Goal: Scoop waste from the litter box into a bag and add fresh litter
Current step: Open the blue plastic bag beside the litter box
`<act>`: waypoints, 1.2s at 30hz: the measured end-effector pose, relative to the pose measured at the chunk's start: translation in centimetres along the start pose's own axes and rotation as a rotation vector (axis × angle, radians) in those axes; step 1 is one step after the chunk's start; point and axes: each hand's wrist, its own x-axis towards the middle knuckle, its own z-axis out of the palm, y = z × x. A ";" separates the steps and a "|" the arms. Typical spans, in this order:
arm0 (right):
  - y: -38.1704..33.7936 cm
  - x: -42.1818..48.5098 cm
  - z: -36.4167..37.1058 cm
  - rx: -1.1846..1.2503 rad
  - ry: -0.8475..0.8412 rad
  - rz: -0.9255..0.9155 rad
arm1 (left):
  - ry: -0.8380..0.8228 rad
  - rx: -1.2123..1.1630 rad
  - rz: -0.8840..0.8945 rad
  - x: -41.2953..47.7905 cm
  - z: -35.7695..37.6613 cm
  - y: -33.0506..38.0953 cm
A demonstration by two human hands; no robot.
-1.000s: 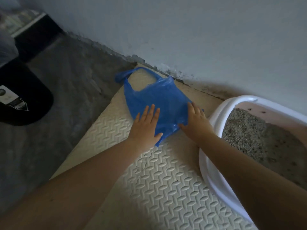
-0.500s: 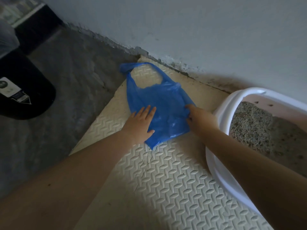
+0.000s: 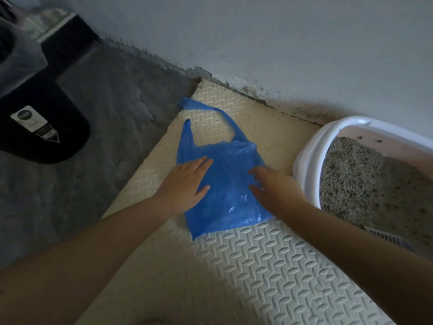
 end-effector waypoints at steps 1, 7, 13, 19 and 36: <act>0.0 0.9 -0.3 0.007 0.038 -0.010 | 0.022 -0.009 -0.021 0.8 -0.5 0.0; 0.0 6.0 -0.1 -0.071 0.003 -0.050 | -0.073 -0.037 -0.051 5.2 -1.7 -0.5; -0.1 8.7 1.0 -0.093 -0.047 -0.008 | -0.195 -0.126 -0.080 6.7 -0.8 -1.7; 0.4 9.4 1.8 -0.128 -0.069 0.005 | -0.199 -0.129 -0.068 7.0 -0.7 -2.1; 1.5 4.8 -4.2 0.033 0.437 -0.300 | 0.318 -0.061 0.210 5.7 -7.9 -1.0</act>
